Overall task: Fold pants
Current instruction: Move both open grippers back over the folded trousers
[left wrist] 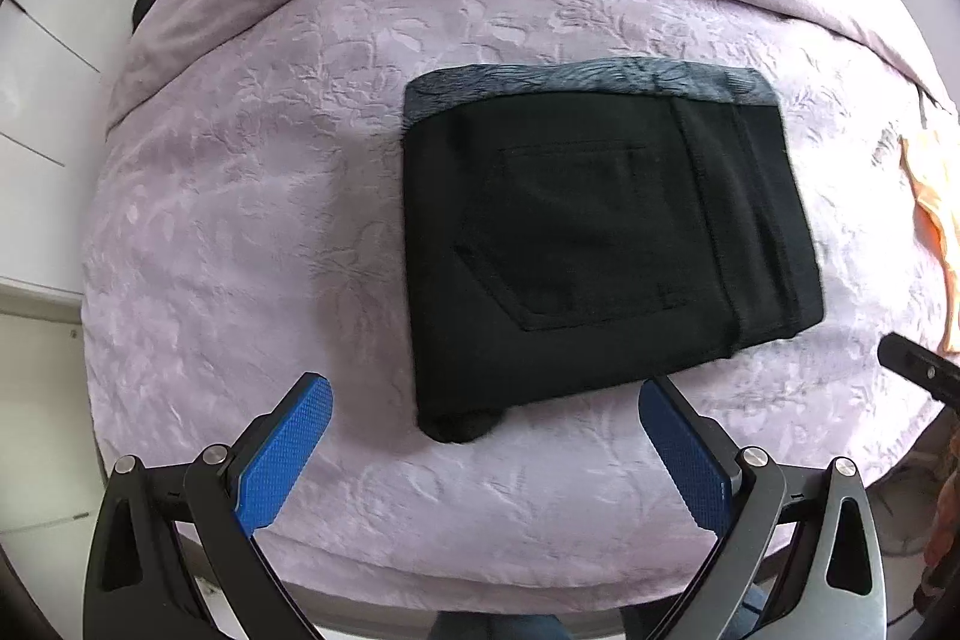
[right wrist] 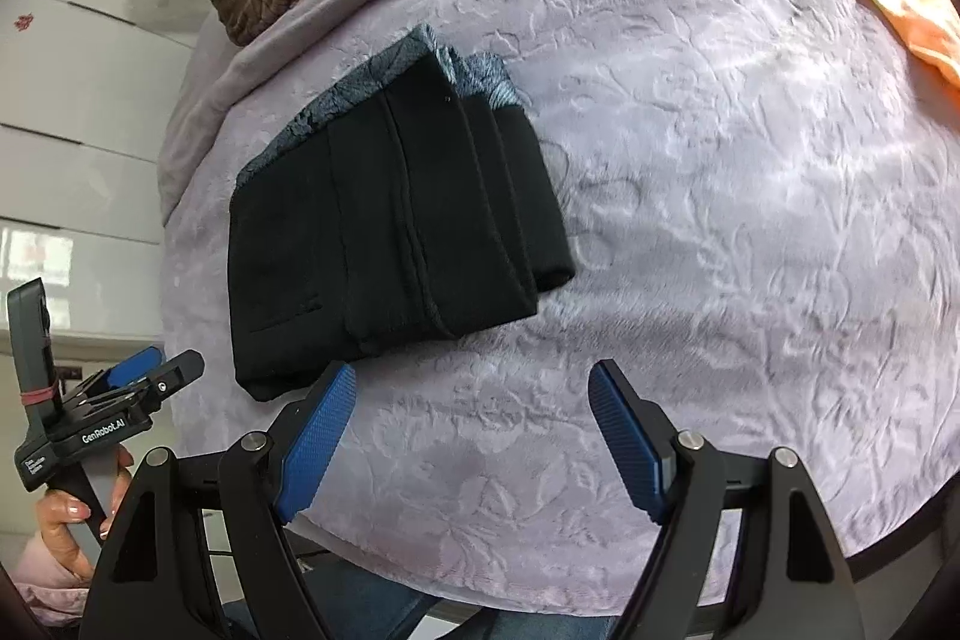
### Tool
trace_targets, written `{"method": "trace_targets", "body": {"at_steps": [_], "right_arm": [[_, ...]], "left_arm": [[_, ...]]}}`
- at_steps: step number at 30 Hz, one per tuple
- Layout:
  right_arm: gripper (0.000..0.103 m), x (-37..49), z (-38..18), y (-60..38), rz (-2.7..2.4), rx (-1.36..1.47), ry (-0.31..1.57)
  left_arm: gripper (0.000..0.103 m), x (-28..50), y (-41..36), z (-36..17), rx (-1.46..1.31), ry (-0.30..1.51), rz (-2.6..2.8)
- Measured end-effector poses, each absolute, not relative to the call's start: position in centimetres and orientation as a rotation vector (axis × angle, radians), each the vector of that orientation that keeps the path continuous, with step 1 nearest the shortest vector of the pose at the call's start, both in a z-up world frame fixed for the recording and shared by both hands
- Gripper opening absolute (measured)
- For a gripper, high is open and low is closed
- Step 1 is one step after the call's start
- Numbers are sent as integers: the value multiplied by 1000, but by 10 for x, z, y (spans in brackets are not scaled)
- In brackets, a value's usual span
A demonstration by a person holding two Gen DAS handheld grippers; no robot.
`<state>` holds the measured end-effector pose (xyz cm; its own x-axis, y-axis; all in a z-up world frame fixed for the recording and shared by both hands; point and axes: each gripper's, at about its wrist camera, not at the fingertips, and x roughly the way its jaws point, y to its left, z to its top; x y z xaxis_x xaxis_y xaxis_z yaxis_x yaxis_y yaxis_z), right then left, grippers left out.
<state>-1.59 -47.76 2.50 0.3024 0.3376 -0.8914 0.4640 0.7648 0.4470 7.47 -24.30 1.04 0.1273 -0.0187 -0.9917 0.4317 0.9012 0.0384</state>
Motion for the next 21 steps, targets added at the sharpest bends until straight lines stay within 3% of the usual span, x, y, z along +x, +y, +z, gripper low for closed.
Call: {"method": "trace_targets", "body": {"at_steps": [21], "right_arm": [[83,-1,41,-551,35,777,1271]], "left_arm": [[103,45,-279,29,324,1394,-241]]}}
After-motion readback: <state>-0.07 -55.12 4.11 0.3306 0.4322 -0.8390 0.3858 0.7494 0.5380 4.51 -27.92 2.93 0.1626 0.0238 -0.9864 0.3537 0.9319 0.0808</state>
